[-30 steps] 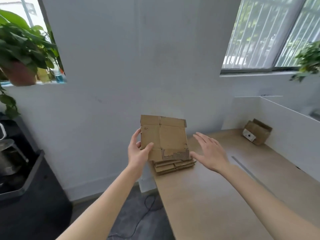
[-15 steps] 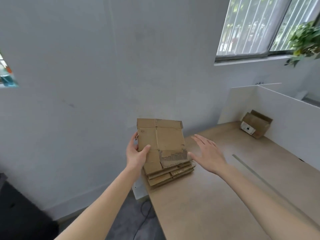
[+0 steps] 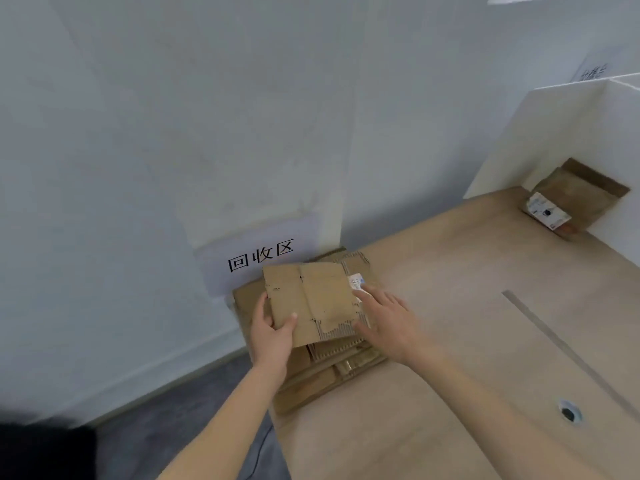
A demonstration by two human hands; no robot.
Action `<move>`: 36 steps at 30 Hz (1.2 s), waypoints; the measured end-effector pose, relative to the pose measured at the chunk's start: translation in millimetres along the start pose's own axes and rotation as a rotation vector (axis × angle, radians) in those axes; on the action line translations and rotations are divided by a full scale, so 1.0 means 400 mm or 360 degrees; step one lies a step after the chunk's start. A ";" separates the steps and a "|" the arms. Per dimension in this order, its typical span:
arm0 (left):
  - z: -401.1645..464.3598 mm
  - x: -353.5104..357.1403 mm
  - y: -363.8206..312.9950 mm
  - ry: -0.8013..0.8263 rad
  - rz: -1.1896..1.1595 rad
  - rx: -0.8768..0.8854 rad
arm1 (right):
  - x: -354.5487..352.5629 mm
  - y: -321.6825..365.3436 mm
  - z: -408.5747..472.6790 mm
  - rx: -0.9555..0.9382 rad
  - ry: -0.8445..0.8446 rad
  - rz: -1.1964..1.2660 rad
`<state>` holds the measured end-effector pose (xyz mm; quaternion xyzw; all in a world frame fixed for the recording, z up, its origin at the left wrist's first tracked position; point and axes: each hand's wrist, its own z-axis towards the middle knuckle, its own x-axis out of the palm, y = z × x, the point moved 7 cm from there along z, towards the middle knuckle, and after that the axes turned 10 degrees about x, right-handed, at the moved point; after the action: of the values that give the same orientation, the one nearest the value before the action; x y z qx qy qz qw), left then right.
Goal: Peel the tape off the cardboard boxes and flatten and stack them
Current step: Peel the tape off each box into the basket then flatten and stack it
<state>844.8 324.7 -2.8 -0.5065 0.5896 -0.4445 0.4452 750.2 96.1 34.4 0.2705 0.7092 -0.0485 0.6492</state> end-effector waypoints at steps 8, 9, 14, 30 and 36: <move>0.023 0.004 0.104 0.0066 0.0706 0.0019 | 0.201 0.011 0.097 -0.0110 0.0247 -0.0074; 0.025 0.001 0.091 0.0124 0.0890 0.0135 | 0.206 0.012 0.102 -0.0103 0.0246 -0.0082; 0.040 0.025 0.082 0.0693 0.1853 0.0642 | 0.219 0.019 0.104 -0.0061 0.0267 -0.0109; -0.213 -0.005 -0.214 0.0893 0.1723 0.1260 | -0.154 0.065 -0.286 0.0223 -0.0140 -0.0187; -0.542 0.002 -0.379 0.1078 0.1573 0.1624 | -0.389 0.044 -0.684 0.0455 -0.0358 -0.0270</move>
<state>663.9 325.7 190.0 0.2446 0.5731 -0.5409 0.5649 514.9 175.9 228.4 0.2921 0.6385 -0.2332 0.6728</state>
